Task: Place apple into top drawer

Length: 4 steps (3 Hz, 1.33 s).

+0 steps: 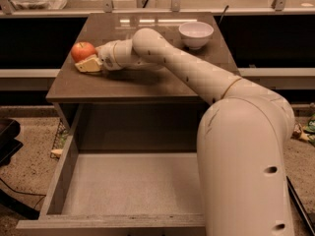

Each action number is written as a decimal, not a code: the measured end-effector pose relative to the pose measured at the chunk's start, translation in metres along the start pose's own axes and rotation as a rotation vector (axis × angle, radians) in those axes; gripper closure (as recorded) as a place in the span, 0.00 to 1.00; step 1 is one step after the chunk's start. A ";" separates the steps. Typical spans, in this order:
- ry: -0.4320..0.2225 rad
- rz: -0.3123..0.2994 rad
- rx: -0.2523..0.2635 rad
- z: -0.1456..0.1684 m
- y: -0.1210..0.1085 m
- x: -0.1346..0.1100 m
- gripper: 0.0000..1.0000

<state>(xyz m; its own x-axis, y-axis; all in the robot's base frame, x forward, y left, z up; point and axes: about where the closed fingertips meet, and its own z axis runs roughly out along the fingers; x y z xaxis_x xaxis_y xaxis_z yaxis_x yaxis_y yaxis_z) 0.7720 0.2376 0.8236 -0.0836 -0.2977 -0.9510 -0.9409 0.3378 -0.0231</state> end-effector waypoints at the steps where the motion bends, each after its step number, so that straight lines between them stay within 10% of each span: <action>1: 0.001 0.000 -0.006 0.003 0.003 0.000 0.95; 2: 0.001 0.001 -0.008 0.005 0.004 0.001 1.00; 4: -0.010 -0.115 0.021 -0.044 0.002 -0.082 1.00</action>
Offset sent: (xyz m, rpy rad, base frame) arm -0.0010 0.0026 -0.0010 0.0000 0.0016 0.0037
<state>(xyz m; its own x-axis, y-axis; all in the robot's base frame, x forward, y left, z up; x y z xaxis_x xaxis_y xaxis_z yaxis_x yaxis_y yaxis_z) 0.7621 0.2231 0.9153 0.0282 -0.3269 -0.9446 -0.9372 0.3201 -0.1388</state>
